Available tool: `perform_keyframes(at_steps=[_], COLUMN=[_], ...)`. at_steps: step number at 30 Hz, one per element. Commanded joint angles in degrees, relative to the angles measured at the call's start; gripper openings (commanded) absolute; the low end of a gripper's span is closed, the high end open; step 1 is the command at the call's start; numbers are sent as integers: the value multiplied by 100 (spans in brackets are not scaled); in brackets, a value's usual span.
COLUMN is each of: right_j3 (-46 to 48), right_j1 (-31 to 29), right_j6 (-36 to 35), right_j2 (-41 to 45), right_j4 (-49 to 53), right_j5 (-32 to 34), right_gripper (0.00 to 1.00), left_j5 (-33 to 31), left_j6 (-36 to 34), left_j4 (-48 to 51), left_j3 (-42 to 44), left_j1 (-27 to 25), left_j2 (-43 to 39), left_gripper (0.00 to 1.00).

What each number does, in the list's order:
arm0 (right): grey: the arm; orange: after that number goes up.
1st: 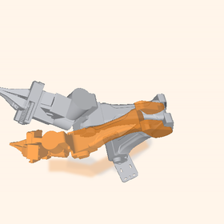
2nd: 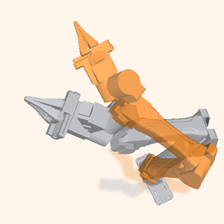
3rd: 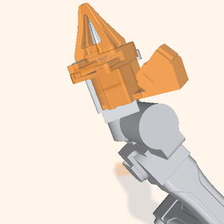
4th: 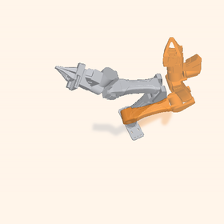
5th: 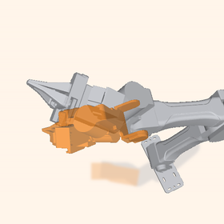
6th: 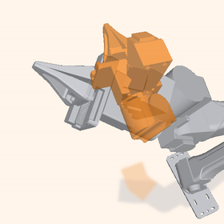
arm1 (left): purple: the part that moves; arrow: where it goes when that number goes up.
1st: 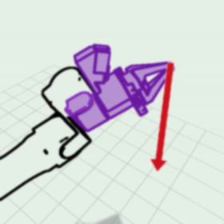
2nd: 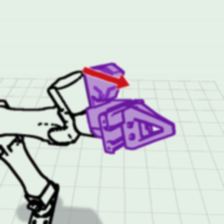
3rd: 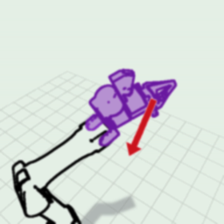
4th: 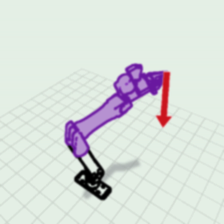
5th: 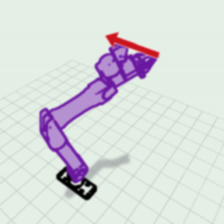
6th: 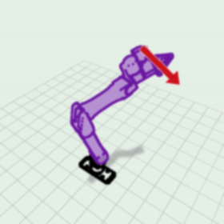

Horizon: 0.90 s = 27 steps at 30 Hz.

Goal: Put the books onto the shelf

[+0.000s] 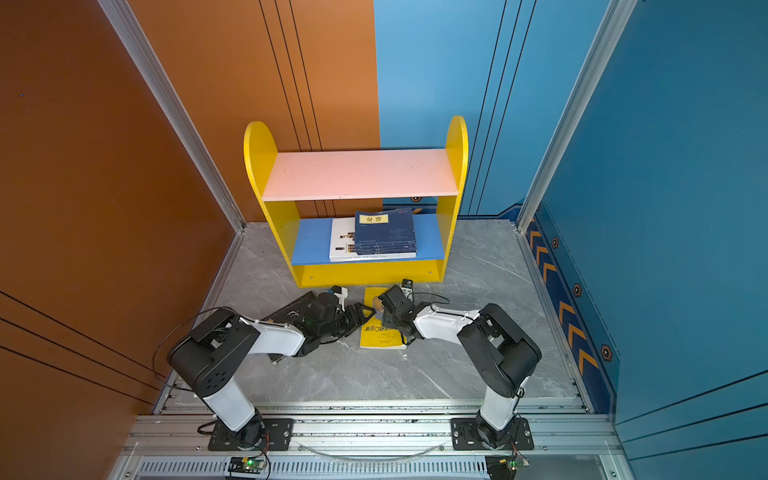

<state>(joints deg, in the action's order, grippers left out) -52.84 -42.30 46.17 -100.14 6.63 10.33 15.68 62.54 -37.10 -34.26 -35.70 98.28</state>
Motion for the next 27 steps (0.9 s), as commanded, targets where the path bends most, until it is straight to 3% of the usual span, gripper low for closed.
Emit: perform_keyframes(at_steps=[1,27], right_j3=[3,81], right_j1=[-226,-243], right_j6=[76,82], right_j2=[-278,-240], right_j4=[-107,-162], right_j5=[-1006,-1028], right_gripper=[65,66], left_j5=[1200,1376], left_j6=[78,82], left_j4=[-1199,-1543], left_j3=[-456,-674], left_j1=[-477,-723], left_j2=[-16,-301], left_gripper=[73,71])
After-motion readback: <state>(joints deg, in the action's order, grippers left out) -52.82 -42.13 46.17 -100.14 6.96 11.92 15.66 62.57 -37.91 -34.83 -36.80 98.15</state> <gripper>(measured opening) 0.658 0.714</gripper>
